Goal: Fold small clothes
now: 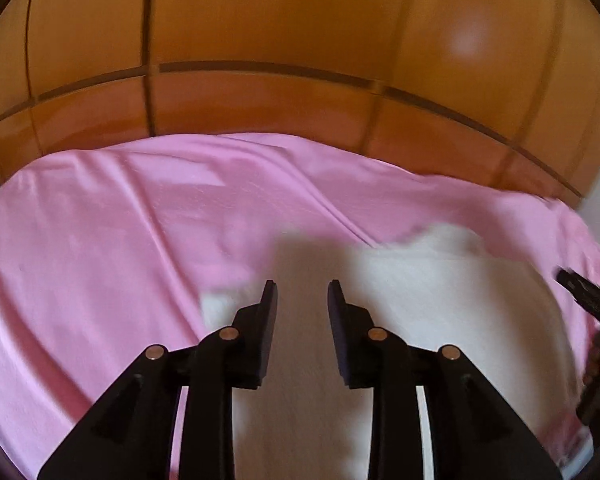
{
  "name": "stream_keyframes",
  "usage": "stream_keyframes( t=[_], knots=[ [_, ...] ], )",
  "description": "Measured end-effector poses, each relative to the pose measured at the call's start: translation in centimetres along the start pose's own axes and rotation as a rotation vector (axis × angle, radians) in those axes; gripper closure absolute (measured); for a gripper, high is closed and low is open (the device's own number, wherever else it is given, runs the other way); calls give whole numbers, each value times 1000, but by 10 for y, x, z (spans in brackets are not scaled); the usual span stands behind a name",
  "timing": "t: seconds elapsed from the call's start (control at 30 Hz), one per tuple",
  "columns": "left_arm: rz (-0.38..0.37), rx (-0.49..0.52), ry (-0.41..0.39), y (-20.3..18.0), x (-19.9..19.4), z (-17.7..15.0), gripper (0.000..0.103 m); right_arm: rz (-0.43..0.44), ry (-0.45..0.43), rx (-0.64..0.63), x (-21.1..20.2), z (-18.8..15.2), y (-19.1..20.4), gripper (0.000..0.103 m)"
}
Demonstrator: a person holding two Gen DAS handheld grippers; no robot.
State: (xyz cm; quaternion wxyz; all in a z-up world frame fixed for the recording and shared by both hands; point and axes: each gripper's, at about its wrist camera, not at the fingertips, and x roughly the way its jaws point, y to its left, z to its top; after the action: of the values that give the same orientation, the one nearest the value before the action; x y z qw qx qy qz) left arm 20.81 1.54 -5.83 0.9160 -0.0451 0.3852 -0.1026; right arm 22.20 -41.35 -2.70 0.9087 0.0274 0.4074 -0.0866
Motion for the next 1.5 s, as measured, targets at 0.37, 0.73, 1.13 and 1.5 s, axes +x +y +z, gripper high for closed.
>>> stream_keyframes(
  t=[0.37, 0.73, 1.13, 1.5],
  knots=[
    [-158, 133, 131, -68, -16, -94, 72, 325, 118, -222, -69, -96, 106, 50],
    [-77, 48, 94, -59, -29, -93, 57, 249, 123, -262, -63, -119, 109, 49],
    [95, -55, 41, -21, -59, -89, 53, 275, 172, -321, -61, -144, 139, 49],
    [106, -77, 38, -14, -58, -86, 47, 265, 115, -250, -87, -108, 126, 41]
  ],
)
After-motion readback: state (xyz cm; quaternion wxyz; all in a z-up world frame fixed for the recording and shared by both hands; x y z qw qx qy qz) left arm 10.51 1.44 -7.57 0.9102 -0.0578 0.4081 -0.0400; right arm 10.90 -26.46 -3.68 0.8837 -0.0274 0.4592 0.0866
